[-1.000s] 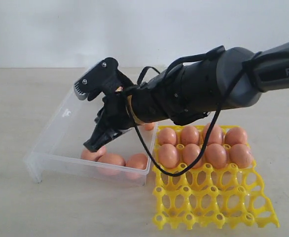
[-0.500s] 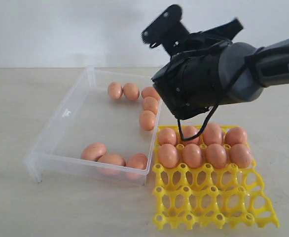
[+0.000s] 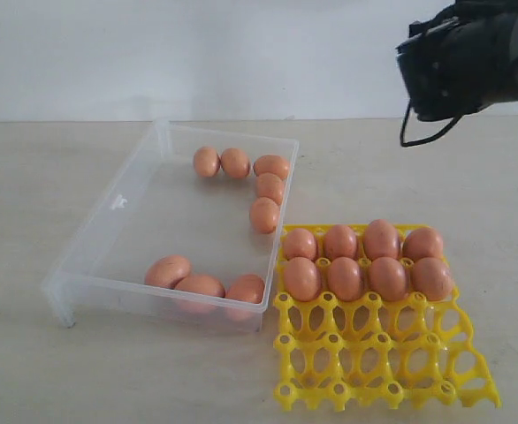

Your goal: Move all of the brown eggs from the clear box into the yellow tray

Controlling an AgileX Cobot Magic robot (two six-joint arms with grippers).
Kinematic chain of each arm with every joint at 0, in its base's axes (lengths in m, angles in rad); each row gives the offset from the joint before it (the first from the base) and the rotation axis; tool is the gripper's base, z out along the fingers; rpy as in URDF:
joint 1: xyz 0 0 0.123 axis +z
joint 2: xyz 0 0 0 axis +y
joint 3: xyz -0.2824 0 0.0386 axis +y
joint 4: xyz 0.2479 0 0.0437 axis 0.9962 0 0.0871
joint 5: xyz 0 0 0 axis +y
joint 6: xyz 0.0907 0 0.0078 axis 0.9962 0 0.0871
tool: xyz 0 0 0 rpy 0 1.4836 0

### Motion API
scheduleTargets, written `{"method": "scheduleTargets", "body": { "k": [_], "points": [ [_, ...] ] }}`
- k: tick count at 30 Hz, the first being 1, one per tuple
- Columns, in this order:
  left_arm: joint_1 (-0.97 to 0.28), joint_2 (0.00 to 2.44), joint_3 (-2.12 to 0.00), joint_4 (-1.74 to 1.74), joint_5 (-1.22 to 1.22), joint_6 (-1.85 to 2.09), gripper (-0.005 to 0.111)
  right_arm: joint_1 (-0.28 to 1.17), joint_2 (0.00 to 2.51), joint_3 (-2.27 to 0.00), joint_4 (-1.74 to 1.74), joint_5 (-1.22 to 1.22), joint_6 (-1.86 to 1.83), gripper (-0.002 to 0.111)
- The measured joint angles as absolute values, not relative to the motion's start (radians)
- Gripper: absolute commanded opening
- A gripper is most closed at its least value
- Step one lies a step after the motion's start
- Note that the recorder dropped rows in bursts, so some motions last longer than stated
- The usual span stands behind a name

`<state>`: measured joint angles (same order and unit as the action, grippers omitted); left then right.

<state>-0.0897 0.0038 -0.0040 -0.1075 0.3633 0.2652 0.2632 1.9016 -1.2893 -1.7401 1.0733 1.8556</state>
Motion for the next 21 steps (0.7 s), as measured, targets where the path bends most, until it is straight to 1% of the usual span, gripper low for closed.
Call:
{"method": "scheduleTargets", "body": {
  "k": [1, 6, 7, 9, 11, 15, 17, 21],
  "points": [
    [-0.090, 0.004, -0.004, -0.108, 0.363, 0.265, 0.004, 0.236, 1.902, -1.292, -1.740, 1.060, 1.758, 0.000],
    [-0.090, 0.004, -0.004, -0.108, 0.363, 0.265, 0.004, 0.096, 1.906, -1.294, -1.681, 1.017, 1.008, 0.000],
    [-0.090, 0.004, -0.004, -0.108, 0.363, 0.265, 0.004, 0.072, 1.911, -1.294, -1.632, 1.026, 0.873, 0.000],
    [-0.090, 0.004, -0.004, -0.108, 0.363, 0.265, 0.004, 0.018, 1.915, -1.297, -1.426, 1.098, 0.616, 0.000],
    [-0.090, 0.004, -0.004, -0.108, 0.363, 0.265, 0.004, -0.028, 1.913, -1.304, -1.119, 1.175, 0.398, 0.000],
    [-0.090, 0.004, -0.004, -0.108, 0.363, 0.265, 0.004, -0.085, 1.877, -1.288, -0.354, 1.225, 0.032, 0.000],
    [-0.090, 0.004, -0.004, -0.108, 0.363, 0.265, 0.004, -0.082, 1.858, -1.281, 0.030, 1.230, -0.208, 0.000],
    [-0.090, 0.004, -0.004, -0.108, 0.363, 0.265, 0.004, -0.035, 1.838, -1.281, 0.661, 1.227, -0.727, 0.000]
  ]
}}
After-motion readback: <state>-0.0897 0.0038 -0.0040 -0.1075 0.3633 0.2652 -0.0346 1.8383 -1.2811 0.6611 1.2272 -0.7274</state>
